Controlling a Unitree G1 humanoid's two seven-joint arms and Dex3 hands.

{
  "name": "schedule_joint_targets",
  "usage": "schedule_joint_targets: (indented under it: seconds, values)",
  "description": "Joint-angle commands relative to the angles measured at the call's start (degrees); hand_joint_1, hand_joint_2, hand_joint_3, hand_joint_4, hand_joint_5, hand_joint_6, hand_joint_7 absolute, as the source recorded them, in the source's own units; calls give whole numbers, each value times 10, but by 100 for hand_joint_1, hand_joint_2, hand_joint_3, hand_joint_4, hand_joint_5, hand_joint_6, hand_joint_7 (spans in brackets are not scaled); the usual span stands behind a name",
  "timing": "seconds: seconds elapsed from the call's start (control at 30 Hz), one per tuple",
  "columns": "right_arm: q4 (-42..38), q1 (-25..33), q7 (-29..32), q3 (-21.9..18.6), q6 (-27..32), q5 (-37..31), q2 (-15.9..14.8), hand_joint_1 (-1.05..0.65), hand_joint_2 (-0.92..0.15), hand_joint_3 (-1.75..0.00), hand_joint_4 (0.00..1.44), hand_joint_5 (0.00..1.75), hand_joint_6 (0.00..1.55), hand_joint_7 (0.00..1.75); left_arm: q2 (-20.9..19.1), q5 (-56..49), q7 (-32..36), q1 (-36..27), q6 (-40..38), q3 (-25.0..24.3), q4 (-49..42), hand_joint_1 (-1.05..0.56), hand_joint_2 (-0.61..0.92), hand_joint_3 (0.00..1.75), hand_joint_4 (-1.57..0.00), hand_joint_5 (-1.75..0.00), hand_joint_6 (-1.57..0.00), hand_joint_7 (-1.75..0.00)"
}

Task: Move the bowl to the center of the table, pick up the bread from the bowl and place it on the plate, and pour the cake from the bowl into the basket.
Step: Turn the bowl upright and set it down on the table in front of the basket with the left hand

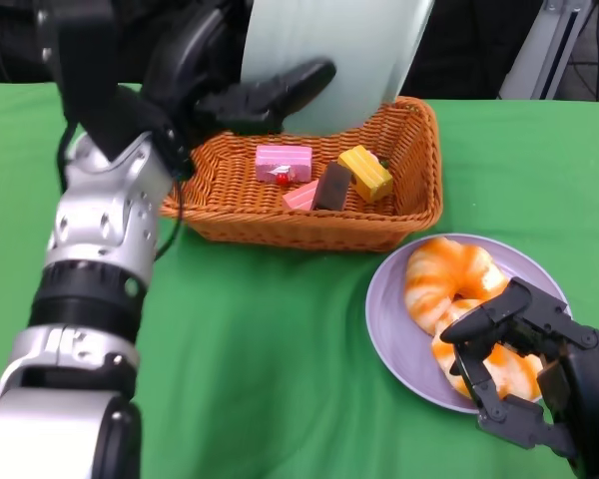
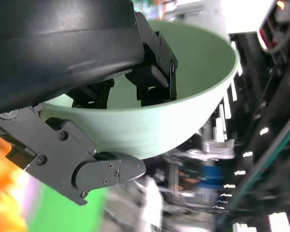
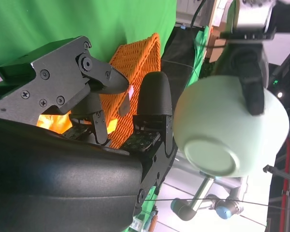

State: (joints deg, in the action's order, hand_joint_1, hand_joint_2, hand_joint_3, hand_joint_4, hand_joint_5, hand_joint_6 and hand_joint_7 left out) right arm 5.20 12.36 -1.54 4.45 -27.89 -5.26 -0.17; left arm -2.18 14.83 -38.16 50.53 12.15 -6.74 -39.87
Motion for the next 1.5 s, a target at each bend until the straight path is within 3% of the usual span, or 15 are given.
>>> schedule_joint_targets:
  seconds: [0.03,0.1,0.23,0.3,0.6,0.67,0.93,1.13,1.4,1.5]
  values:
    - [-6,-1,-1,-8,-10,7,-8,-1,-57,-97,69,153,65,126,-25,-38,-10,-16,104,21,16,-25,55,111,-80,-175,-75,-152]
    - [-9,-3,-1,-8,-11,7,-9,-1,-57,-97,69,154,65,126,-38,-56,-14,-29,156,32,19,-25,54,113,-79,-175,-74,-151]
    - [-10,-4,0,-8,-10,6,-9,-1,-57,-95,69,153,65,126,-69,-115,1,-41,306,53,-10,-24,71,91,-77,-175,-67,-150]
    - [-8,-4,2,-8,-8,2,-8,0,-58,-94,69,153,65,125,-83,-145,22,-49,357,59,-24,-23,72,89,-76,-175,-66,-151]
    - [-2,-17,2,-18,11,5,-12,1,-65,-85,72,148,68,122,-140,-327,214,-70,537,65,-74,-15,54,110,-71,-171,-69,-143]
    - [-2,-18,1,-19,11,6,-12,1,-66,-84,72,147,68,121,-145,-348,245,-67,549,71,-84,-14,54,111,-71,-170,-70,-140]
    - [2,-34,0,-29,19,6,-18,-6,-72,-66,73,146,69,118,-205,-592,522,-103,603,70,-38,-19,59,104,-72,-172,-73,-133]
    - [-5,-43,3,-31,13,3,-18,-9,-68,-71,73,146,70,120,-258,-712,704,-151,617,97,-2,-14,58,98,-74,-169,-73,-128]
    - [-7,-46,2,-34,14,4,-19,-10,-65,-76,73,144,70,119,-347,-880,978,-195,578,214,25,-12,57,81,-72,-175,-73,-136]
    - [-7,-47,3,-36,13,2,-20,-9,-65,-76,74,144,71,119,-375,-911,1056,-210,558,266,23,-10,61,69,-75,-168,-77,-129]
